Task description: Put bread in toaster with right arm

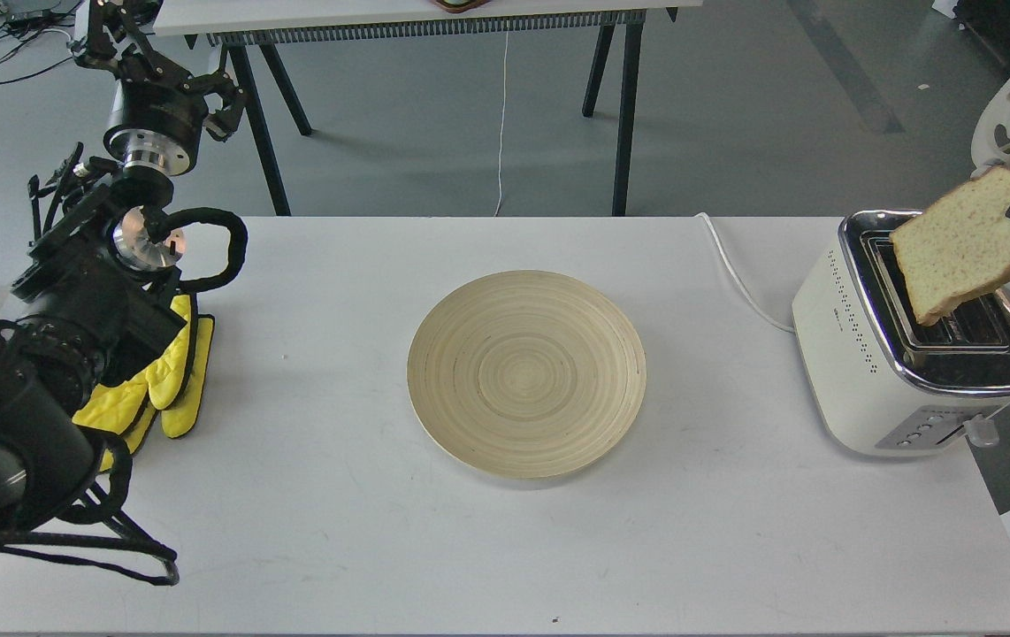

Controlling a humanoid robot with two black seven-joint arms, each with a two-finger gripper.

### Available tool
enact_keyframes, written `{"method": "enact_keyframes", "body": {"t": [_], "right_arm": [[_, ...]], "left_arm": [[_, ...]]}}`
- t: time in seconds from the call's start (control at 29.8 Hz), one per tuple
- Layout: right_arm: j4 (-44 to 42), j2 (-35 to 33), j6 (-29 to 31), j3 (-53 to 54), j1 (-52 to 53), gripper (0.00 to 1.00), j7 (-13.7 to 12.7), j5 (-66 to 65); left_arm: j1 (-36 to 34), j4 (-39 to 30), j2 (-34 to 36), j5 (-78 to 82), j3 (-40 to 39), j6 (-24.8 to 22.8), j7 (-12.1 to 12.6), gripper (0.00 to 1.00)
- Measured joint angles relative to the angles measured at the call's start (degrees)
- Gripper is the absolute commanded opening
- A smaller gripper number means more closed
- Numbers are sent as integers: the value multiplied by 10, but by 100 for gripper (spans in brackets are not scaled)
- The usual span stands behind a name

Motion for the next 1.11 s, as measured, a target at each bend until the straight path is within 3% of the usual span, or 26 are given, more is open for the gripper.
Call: {"method": "enact_keyframes", "body": {"t": [0.23, 0.47, 0.64, 0.77, 1.11], "right_arm": [[-19, 20, 0, -6, -2, 10, -1, 0], [-25, 38, -8, -3, -18, 60, 0, 5], [-19, 49, -20, 18, -18, 72, 1, 33], [-18, 63, -21, 69, -17, 96, 2, 125], [-51, 181, -15, 244, -18, 100, 2, 412]], "left_arm": [[0, 0, 0, 0, 0, 0, 0, 100], [0, 0, 0, 0, 0, 0, 0, 100], [0, 0, 0, 0, 0, 0, 0, 100], [0, 0, 0, 0, 0, 0, 0, 100], [0, 0, 0, 0, -1, 0, 0, 100]]}}
